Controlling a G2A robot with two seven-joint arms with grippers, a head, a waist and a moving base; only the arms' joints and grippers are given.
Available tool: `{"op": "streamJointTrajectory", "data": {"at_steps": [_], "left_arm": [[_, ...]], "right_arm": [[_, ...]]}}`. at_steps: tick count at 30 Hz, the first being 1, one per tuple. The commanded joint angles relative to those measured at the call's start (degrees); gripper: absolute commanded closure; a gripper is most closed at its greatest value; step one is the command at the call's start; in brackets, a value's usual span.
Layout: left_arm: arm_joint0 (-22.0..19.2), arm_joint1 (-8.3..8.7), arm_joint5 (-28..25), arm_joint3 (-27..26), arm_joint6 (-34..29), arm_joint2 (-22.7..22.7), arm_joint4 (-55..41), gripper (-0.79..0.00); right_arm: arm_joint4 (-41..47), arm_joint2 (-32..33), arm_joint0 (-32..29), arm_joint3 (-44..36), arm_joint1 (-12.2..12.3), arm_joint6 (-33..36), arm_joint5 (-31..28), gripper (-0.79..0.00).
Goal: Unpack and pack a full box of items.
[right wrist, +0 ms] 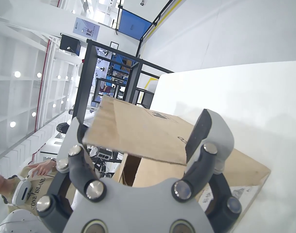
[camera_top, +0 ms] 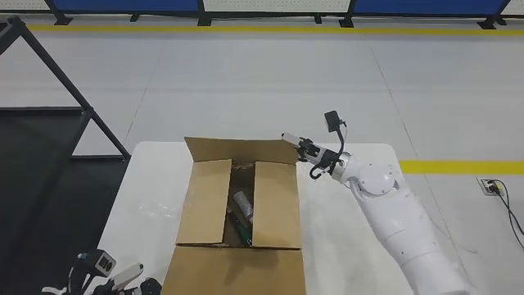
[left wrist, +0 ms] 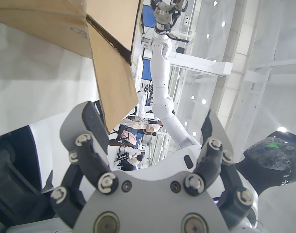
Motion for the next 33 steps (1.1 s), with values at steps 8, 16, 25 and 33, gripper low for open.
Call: {"op": "streamJointTrajectory", "data": {"at_steps": [8, 16, 25, 33], "left_arm": [[0.2, 0.26, 0.6, -0.4, 0.4, 0.3, -3.5, -0.785], [-0.2, 0.19, 2.1, -1.3, 4.1, 1.5, -8.3, -0.785], [-1.4, 0.15, 5.0, -2.4, 8.9, 2.3, -13.6, -0.785], [-2.7, 0.04, 7.4, -4.1, 14.7, 3.9, -16.7, -0.785]], "right_arm": [[0.7, 0.2, -0.9, -3.2, 0.3, 2.4, -0.5, -0.785], [-1.3, 0.9, -3.2, -8.8, 1.4, 5.5, -0.1, -0.785], [-2.3, 3.0, -7.8, -17.8, 2.6, 3.8, -0.3, -0.785], [-2.2, 3.2, -9.7, -22.5, 3.4, 7.8, 0.1, -0.785]]}}
